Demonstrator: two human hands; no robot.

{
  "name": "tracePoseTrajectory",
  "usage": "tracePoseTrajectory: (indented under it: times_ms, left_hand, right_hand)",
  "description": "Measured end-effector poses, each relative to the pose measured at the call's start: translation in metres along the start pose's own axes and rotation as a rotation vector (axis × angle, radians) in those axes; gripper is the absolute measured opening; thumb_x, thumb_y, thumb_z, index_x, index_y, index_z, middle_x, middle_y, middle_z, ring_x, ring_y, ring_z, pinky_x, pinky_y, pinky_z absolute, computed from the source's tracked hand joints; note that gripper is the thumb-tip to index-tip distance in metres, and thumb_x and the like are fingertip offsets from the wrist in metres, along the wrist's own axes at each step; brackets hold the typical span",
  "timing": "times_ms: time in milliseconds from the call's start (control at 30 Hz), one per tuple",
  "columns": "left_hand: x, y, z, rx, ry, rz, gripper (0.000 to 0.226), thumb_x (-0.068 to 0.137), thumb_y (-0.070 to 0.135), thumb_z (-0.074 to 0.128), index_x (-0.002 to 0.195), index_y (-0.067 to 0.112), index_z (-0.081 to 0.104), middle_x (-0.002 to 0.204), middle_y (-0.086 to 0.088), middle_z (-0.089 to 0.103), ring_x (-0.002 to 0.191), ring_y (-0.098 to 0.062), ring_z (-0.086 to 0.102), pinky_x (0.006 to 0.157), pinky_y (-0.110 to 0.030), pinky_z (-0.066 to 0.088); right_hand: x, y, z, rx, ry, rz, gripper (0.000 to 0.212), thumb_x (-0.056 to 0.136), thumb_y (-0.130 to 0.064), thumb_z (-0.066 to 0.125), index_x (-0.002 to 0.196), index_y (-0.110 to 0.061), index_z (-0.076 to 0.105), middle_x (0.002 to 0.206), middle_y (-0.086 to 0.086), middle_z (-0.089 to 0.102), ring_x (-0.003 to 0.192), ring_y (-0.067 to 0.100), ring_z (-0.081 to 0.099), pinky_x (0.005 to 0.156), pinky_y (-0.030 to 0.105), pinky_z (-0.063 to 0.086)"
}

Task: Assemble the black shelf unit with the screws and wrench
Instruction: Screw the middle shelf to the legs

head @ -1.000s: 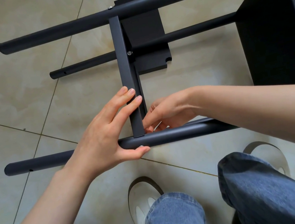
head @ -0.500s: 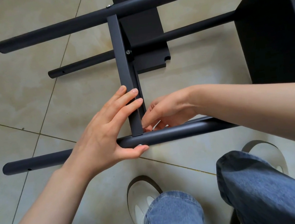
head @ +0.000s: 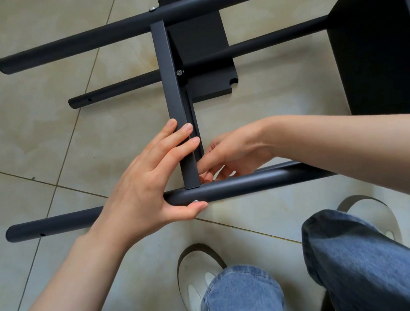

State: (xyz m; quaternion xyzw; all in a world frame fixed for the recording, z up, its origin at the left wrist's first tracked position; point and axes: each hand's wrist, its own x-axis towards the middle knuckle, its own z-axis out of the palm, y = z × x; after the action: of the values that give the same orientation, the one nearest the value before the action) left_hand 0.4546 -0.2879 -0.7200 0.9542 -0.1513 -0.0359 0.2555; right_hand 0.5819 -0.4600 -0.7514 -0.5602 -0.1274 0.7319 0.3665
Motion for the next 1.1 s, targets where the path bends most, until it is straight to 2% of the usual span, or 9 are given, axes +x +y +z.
tracePoseTrajectory:
  times_ms: [100, 200, 300, 433, 567, 733, 900, 1000, 1100]
  left_hand:
    - [-0.0004, -0.0008, 0.0007, -0.002, 0.004, 0.002, 0.085, 0.077, 0.057, 0.070, 0.147, 0.016, 0.045, 0.161, 0.003, 0.033, 0.153, -0.017, 0.019, 0.115, -0.042, 0.033]
    - [-0.0007, -0.0021, 0.0017, -0.001, 0.005, 0.007, 0.086, 0.076, 0.057, 0.070, 0.147, 0.017, 0.044, 0.161, 0.003, 0.032, 0.153, -0.018, 0.019, 0.114, -0.047, 0.035]
    - [-0.0010, -0.0034, 0.0025, -0.005, 0.004, 0.014, 0.086, 0.076, 0.056, 0.071, 0.148, 0.017, 0.043, 0.161, 0.003, 0.032, 0.153, -0.019, 0.019, 0.114, -0.050, 0.036]
    - [-0.0013, -0.0041, 0.0027, -0.002, 0.009, 0.018, 0.086, 0.076, 0.057, 0.071, 0.148, 0.018, 0.042, 0.161, 0.003, 0.032, 0.153, -0.019, 0.020, 0.114, -0.051, 0.036]
    - [-0.0011, -0.0046, 0.0025, -0.003, 0.008, 0.019, 0.086, 0.076, 0.057, 0.071, 0.148, 0.018, 0.043, 0.161, 0.003, 0.032, 0.153, -0.020, 0.020, 0.114, -0.052, 0.036]
    - [-0.0012, -0.0042, 0.0027, -0.009, 0.010, 0.024, 0.087, 0.076, 0.056, 0.072, 0.148, 0.018, 0.042, 0.161, 0.002, 0.032, 0.153, -0.020, 0.020, 0.114, -0.055, 0.036]
    - [-0.0007, -0.0036, 0.0029, -0.012, 0.017, 0.025, 0.086, 0.076, 0.056, 0.071, 0.147, 0.016, 0.044, 0.160, 0.001, 0.034, 0.153, -0.021, 0.021, 0.115, -0.052, 0.035]
    - [-0.0005, -0.0038, 0.0030, -0.001, 0.013, 0.023, 0.086, 0.076, 0.056, 0.071, 0.147, 0.016, 0.044, 0.161, 0.001, 0.033, 0.153, -0.020, 0.021, 0.115, -0.051, 0.034]
    - [-0.0007, -0.0041, 0.0029, -0.005, 0.013, 0.026, 0.085, 0.077, 0.056, 0.070, 0.147, 0.017, 0.043, 0.161, 0.002, 0.032, 0.153, -0.020, 0.020, 0.115, -0.052, 0.034]
  right_hand:
    - [-0.0027, 0.0013, -0.0050, 0.044, -0.010, -0.041, 0.023, 0.096, -0.016, 0.059, 0.075, -0.016, 0.068, 0.086, 0.002, 0.061, 0.075, 0.013, 0.056, 0.082, 0.030, 0.044]
    - [0.0005, 0.0049, -0.0003, 0.011, 0.004, -0.059, 0.012, 0.095, -0.013, 0.057, 0.087, -0.008, 0.064, 0.090, 0.009, 0.057, 0.079, 0.018, 0.054, 0.084, 0.034, 0.043]
    - [0.0053, 0.0052, 0.0032, -0.006, 0.047, -0.023, 0.015, 0.094, -0.017, 0.057, 0.084, -0.009, 0.064, 0.091, 0.008, 0.057, 0.078, 0.018, 0.055, 0.080, 0.032, 0.043]
    - [0.0020, 0.0018, -0.0024, 0.016, 0.012, -0.001, 0.019, 0.095, -0.023, 0.058, 0.079, -0.015, 0.066, 0.092, 0.005, 0.059, 0.079, 0.015, 0.055, 0.082, 0.031, 0.044]
    - [0.0002, 0.0030, -0.0029, 0.053, 0.003, -0.047, 0.023, 0.094, -0.014, 0.059, 0.072, -0.014, 0.066, 0.082, 0.002, 0.062, 0.072, 0.012, 0.054, 0.078, 0.028, 0.045]
    - [0.0034, 0.0020, 0.0025, -0.020, 0.064, -0.009, 0.014, 0.093, -0.017, 0.060, 0.084, -0.009, 0.066, 0.088, 0.007, 0.061, 0.083, 0.019, 0.055, 0.084, 0.034, 0.045]
    - [-0.0003, 0.0015, -0.0029, 0.048, 0.022, -0.031, 0.024, 0.094, -0.015, 0.060, 0.072, -0.014, 0.068, 0.085, 0.002, 0.062, 0.072, 0.013, 0.053, 0.082, 0.030, 0.044]
    - [0.0023, 0.0030, -0.0004, 0.036, 0.032, -0.037, 0.021, 0.093, -0.013, 0.060, 0.073, -0.011, 0.065, 0.077, 0.002, 0.062, 0.074, 0.015, 0.055, 0.080, 0.030, 0.045]
    - [0.0048, 0.0021, 0.0028, -0.012, 0.051, -0.006, 0.016, 0.093, -0.017, 0.060, 0.080, -0.009, 0.066, 0.082, 0.005, 0.062, 0.080, 0.018, 0.056, 0.083, 0.032, 0.045]
